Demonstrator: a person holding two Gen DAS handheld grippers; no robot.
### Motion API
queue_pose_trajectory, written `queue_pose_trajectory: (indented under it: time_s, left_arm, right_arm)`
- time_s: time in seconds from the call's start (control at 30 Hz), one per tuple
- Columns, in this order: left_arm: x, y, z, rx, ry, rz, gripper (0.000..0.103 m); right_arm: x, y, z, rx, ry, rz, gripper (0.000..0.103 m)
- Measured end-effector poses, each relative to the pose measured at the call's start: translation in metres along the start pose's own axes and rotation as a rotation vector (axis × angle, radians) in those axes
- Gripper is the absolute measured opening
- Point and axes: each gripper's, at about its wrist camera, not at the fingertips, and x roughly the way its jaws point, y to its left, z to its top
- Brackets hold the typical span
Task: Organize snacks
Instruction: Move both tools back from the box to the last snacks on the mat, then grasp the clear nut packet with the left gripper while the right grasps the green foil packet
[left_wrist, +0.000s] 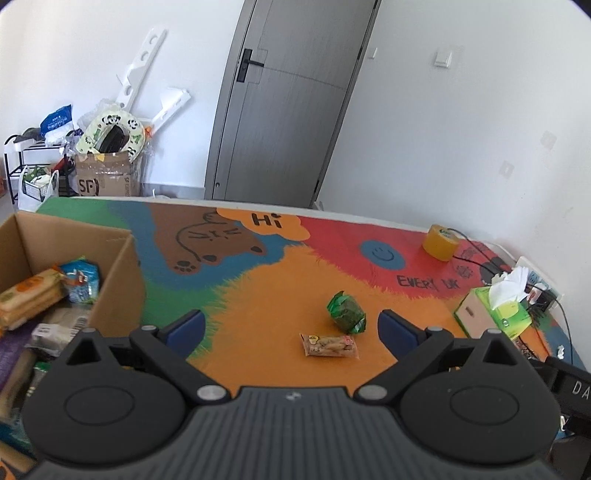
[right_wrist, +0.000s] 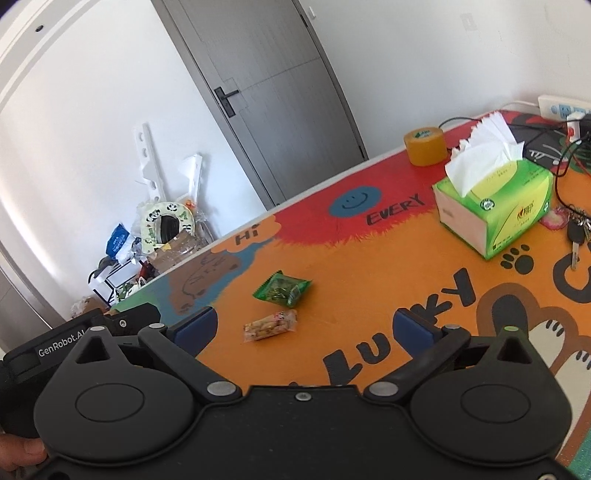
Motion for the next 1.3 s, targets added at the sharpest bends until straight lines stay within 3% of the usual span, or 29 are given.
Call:
queue_pose_trajectory:
  time_s: [0.5,1.07,1.3]
  left_arm:
    - [0.069,-0.027,-0.012,0.003,0.108,0.037,0.098]
    - [0.113,-0.07,-0.035,0.047,0.127,0.12,0.097]
    - [0.123,-0.067,-0.04,0.059,0.117,0.143,0.082]
  right_arm:
    - [0.041,-0.044,0.01,0.057,0.048,-0.035,0.103]
    - [0.056,-0.081,0.018,0.08,0.059,-0.012,0.103]
    - [0.068,-0.08,0.018,0.064,0.071,-0.009,0.102]
